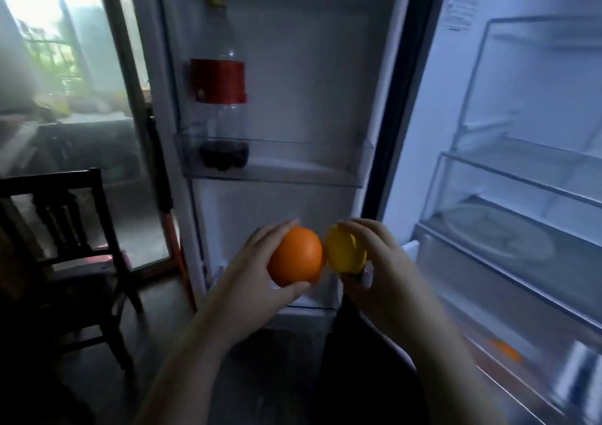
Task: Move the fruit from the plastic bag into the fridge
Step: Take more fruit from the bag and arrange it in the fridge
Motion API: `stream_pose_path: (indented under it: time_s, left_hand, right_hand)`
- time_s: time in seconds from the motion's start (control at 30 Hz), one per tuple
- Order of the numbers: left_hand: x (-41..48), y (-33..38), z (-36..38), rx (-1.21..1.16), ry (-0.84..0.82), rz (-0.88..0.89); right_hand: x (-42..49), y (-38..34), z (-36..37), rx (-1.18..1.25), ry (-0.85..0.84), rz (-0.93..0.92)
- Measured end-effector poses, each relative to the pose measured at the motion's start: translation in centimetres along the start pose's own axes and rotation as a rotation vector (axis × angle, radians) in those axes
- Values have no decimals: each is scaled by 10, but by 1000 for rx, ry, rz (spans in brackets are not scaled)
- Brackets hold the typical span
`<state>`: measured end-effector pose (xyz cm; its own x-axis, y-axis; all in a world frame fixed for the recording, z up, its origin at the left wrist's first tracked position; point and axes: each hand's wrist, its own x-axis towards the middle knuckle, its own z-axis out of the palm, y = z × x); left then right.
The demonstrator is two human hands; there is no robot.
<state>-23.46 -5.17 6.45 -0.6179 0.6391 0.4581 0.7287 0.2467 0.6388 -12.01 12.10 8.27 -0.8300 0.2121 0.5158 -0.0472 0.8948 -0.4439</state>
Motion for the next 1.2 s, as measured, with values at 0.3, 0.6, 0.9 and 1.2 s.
stream_pose_path:
  time_s: [0.3,0.6,0.9,1.2]
  left_hand:
    - [31,84,137,-170,-226,126]
    - [58,153,244,-245,-497,350]
    - [93,180,321,-277,-711,491]
    - [153,137,352,-142,-843,452]
  right_hand:
    - [-98,95,-94,-26,123,209]
    - [-180,148,-157,-135,239,463]
    - [-213,195,-186,-222,276,678]
    - [-188,257,-204,-306,273,768]
